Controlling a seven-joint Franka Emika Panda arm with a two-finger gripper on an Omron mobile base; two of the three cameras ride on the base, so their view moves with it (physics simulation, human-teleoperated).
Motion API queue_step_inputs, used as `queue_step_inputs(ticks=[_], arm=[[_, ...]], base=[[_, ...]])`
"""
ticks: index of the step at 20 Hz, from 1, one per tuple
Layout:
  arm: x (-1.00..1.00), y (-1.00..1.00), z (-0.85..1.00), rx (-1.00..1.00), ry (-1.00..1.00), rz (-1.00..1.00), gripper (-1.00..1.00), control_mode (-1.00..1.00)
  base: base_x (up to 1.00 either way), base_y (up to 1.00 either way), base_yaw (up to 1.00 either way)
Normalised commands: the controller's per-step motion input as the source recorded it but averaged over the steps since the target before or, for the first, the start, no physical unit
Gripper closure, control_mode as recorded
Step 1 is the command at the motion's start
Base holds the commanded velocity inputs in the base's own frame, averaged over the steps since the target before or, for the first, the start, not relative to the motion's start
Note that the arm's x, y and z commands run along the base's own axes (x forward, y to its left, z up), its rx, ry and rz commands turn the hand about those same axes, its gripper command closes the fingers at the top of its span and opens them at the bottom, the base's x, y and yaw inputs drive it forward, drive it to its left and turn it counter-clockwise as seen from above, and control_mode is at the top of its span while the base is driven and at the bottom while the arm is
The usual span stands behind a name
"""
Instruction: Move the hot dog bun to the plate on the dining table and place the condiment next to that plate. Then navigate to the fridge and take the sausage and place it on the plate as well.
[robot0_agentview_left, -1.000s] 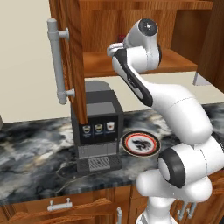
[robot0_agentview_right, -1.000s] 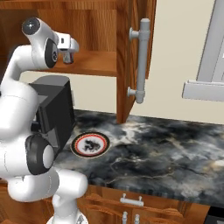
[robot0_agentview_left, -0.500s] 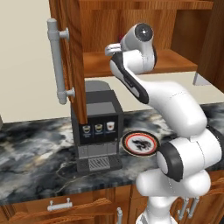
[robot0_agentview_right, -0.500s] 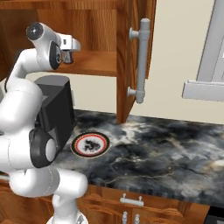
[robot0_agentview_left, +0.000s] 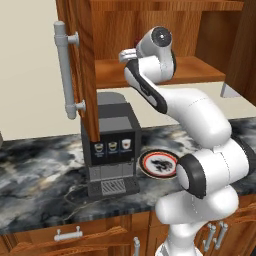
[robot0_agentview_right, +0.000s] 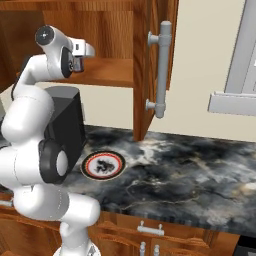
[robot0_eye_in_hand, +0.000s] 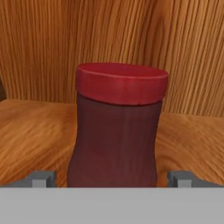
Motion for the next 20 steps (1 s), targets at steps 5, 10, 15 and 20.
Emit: queue_step_inputs(ticks=[5,10,15,20], arm=[[0.02,0.0,-0.01,0.0,0.0,0.0,1.0,-1.0],[-0.18,0.02,-0.03,0.0,0.0,0.02,1.0,-1.0],[-0.94,-0.15,-0.09,0.0,-0.02,0.03,1.0,-1.0],[-1.0,-0.44,0.0,0.0,-0.07,0.0,1.0,-1.0]], base=[[0.0,0.0,0.0],[0.0,0.0,0.0],[0.0,0.0,0.0],[0.0,0.0,0.0]])
